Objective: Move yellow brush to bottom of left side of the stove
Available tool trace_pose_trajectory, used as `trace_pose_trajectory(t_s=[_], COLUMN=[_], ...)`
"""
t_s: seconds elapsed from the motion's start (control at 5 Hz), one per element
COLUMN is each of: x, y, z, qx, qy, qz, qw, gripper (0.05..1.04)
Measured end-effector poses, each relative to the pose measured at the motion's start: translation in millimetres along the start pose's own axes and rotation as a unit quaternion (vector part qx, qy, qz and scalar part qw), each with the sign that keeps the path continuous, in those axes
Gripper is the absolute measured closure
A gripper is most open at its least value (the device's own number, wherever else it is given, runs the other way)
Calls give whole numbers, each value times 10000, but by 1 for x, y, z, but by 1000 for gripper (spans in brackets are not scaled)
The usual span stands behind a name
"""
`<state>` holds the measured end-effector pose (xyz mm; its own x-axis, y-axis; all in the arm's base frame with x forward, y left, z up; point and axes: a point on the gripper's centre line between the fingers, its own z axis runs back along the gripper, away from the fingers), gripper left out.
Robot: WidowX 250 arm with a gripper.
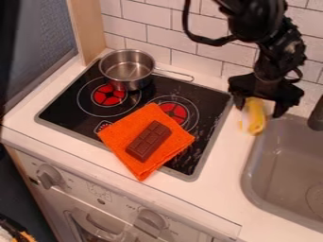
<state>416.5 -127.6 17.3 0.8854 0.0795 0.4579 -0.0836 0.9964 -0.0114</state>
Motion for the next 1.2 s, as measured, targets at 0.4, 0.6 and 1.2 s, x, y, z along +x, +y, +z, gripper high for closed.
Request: trace_pose_trajectory(t_s=[0.4,0.6,1.2], x=[-8,-12,-19], y=[-1,-2,1], z=[-6,-8,-3], qx=[193,146,74], qy=[130,152,147], qz=[-220,-302,-253], qw=[9995,9993,9995], gripper=[446,726,768])
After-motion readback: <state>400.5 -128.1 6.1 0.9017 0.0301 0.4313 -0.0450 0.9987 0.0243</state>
